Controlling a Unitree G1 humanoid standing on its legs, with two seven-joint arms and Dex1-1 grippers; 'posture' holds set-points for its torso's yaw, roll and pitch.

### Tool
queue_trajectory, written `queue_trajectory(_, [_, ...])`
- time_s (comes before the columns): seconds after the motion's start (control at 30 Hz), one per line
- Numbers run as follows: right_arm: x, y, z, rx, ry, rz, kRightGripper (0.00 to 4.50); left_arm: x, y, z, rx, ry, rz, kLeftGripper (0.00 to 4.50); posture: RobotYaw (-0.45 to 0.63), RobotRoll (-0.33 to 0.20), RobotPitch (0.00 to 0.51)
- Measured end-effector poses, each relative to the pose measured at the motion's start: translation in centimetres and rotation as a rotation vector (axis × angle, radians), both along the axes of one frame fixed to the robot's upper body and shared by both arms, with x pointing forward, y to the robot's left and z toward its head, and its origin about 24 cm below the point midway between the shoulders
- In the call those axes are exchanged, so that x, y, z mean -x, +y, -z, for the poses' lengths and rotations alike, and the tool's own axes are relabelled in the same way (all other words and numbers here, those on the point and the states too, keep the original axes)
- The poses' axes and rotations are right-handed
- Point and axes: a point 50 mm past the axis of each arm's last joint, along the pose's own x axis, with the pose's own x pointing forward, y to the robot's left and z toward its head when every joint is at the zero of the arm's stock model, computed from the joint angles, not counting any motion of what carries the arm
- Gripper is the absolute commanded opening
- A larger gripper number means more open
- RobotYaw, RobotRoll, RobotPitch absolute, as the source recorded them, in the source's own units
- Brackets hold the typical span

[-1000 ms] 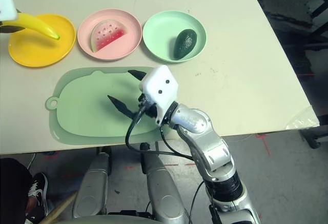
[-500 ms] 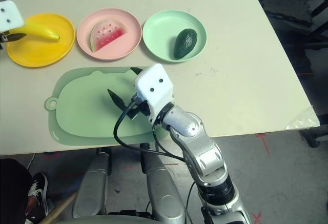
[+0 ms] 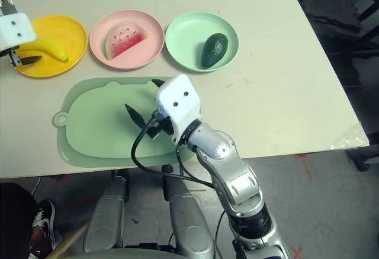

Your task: Place the fruits into color-matched plates.

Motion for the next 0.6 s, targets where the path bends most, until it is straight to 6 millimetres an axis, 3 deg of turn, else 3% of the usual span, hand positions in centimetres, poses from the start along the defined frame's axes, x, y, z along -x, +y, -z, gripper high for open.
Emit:
queue_trajectory(0.13, [-2.5,-2.6,-0.7,-0.064,0.021,0.139,4.50,0.6,-0.3,-3.7,0.180,-0.143,0.037,4.45,-0.02,0.000,0.425])
queue_trajectory(0.2, [-3.8,-4.3,-1.1,-0.086,0.026,0.214,4.50,0.9,-0.2,-4.5,0.272,-0.186,0.055,4.45,0.01,0.000,0.429])
queue_trajectory(0.27, [-5.5,-7.4,-1.8,-0.119,0.020,0.334,4.50,1.0,0.1,-5.0,0.393,-0.230,0.057,4.45,0.04,0.000,0.432])
queue_trajectory(0.37, [-6.4,-11.9,-2.6,-0.149,-0.008,0.492,4.50,1.5,1.2,-5.4,0.624,-0.345,0.043,4.45,0.02,0.000,0.437])
queue_trajectory(0.47, [-6.5,-15.2,-2.7,-0.150,-0.033,0.591,4.50,1.9,2.4,-4.0,0.794,-0.405,0.035,4.45,0.03,0.000,0.442])
queue_trajectory(0.6, [-5.3,-19.5,-1.6,-0.114,-0.051,0.664,4.50,3.1,3.5,1.1,0.837,-0.315,-0.020,4.45,0.08,0.000,0.457])
